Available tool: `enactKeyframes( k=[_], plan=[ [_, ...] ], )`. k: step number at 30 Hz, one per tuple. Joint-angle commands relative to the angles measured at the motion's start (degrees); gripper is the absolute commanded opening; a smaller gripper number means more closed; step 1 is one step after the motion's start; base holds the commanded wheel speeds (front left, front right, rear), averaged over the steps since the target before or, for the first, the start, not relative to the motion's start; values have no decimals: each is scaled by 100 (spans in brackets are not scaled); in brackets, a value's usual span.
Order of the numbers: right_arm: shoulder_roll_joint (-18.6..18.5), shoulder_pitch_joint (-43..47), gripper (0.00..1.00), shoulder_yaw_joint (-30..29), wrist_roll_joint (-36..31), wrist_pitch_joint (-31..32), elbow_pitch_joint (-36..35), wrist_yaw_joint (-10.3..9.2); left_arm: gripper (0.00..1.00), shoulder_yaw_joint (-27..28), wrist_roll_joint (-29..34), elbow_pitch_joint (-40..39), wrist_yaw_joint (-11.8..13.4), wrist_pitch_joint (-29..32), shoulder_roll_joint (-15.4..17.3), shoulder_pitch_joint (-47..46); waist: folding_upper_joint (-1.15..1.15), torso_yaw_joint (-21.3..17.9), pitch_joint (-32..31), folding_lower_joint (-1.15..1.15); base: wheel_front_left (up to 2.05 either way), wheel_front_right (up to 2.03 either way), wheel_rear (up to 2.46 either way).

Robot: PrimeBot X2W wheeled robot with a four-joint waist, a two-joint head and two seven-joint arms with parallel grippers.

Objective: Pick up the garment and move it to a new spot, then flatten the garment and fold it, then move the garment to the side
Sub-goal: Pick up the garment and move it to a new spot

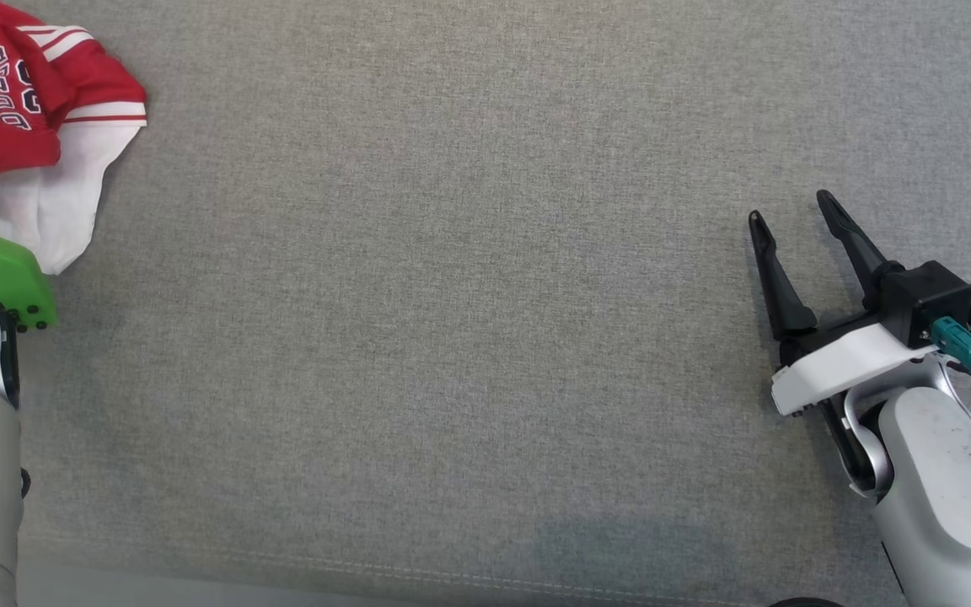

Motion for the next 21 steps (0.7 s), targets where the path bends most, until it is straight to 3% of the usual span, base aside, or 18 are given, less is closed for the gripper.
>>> enactKeyframes(
  k=[1,9,21],
  plan=[
    [-13,-12,100,-5,14,-18,-2,-2,0,0,-21,-12,14,-20,44,-96,0,-6,-8,0,0,0,0],
    [165,65,100,-93,95,-17,68,-2,0,-21,-42,-1532,-139,-23,-13,293,0,-71,-287,0,0,0,0],
    [591,295,100,-154,178,-18,200,-2,0,-629,-19,-3379,-458,-17,-1051,918,0,-370,-831,0,0,0,0]
  ],
)
